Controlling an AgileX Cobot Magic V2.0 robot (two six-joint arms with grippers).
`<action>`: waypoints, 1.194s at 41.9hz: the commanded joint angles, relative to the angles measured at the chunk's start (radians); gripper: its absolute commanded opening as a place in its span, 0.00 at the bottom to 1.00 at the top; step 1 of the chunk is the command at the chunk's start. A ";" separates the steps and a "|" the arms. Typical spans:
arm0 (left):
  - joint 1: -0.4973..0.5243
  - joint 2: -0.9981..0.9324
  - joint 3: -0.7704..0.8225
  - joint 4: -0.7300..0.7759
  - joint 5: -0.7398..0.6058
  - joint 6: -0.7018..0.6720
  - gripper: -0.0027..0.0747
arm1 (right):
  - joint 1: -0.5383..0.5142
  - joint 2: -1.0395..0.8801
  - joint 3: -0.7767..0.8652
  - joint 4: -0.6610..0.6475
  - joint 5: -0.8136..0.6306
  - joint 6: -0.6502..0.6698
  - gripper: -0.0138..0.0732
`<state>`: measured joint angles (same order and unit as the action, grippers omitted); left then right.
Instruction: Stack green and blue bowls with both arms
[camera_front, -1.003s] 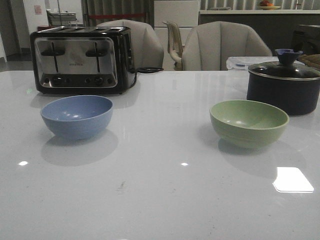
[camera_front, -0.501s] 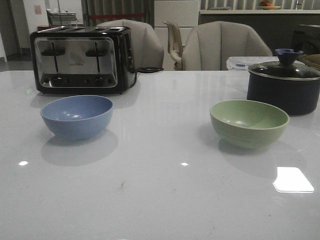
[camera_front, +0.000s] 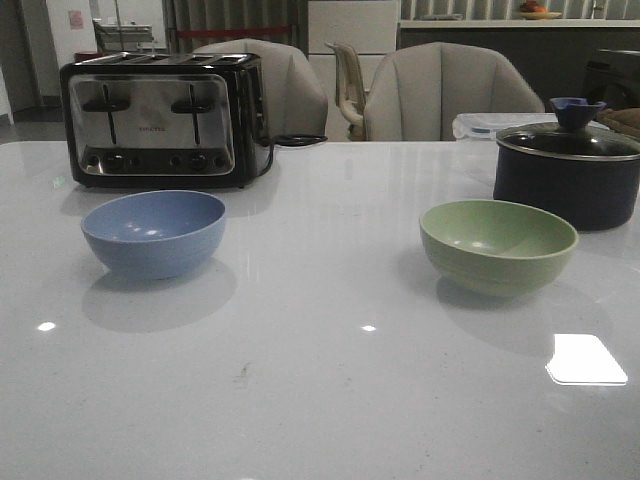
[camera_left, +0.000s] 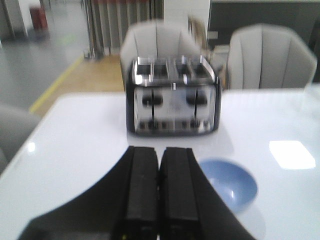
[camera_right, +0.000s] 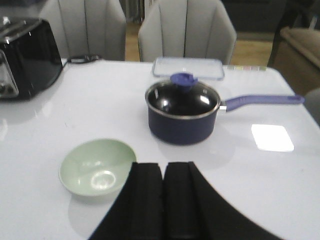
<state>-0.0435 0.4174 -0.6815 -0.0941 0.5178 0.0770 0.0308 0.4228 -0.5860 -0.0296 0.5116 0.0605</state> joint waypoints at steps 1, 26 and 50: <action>0.001 0.068 -0.024 -0.012 -0.027 -0.006 0.17 | -0.003 0.074 -0.032 -0.011 -0.028 -0.005 0.21; 0.001 0.339 -0.021 -0.012 0.034 -0.006 0.18 | -0.003 0.380 -0.031 -0.011 0.010 -0.005 0.47; -0.001 0.352 -0.021 -0.012 0.034 0.000 0.76 | -0.003 0.722 -0.171 0.113 -0.013 -0.005 0.68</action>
<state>-0.0435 0.7715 -0.6755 -0.0941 0.6158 0.0770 0.0308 1.0879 -0.6894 0.0566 0.5461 0.0605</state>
